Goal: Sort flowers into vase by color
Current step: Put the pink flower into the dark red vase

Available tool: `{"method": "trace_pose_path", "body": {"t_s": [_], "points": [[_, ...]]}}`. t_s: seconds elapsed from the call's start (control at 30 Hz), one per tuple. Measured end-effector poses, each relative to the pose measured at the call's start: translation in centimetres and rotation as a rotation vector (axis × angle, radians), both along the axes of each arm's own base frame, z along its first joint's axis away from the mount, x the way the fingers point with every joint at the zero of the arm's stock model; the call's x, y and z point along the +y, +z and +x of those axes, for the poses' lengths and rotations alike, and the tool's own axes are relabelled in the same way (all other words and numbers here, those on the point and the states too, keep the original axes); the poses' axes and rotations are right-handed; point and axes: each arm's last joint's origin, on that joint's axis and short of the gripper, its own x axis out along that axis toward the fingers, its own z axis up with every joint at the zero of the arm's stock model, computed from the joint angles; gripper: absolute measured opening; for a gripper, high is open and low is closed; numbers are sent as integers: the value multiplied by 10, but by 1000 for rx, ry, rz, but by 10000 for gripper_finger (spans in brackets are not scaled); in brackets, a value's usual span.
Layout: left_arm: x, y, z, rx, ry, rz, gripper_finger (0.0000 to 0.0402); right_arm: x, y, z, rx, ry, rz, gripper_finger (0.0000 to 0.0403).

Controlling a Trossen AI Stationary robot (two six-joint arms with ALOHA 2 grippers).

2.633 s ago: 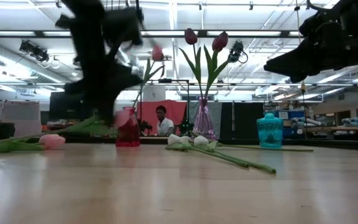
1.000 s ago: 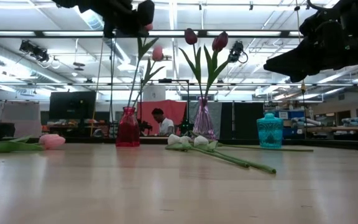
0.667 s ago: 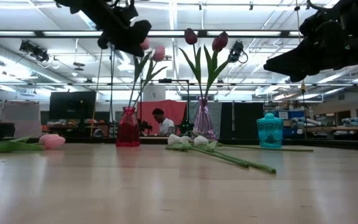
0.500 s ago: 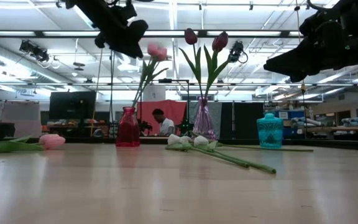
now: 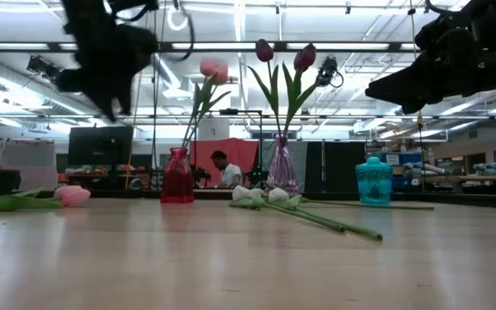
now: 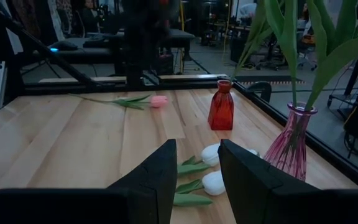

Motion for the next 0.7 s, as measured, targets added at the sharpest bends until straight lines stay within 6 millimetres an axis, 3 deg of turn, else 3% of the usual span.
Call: {"method": "trace_pose_path", "body": {"t_s": [0.27, 0.7], "points": [[-27, -59, -23, 170, 173, -156, 157, 0, 0, 0, -2, 0, 0, 133], [-26, -89, -29, 216, 233, -79, 137, 0, 1, 0, -10, -1, 10, 133]]}}
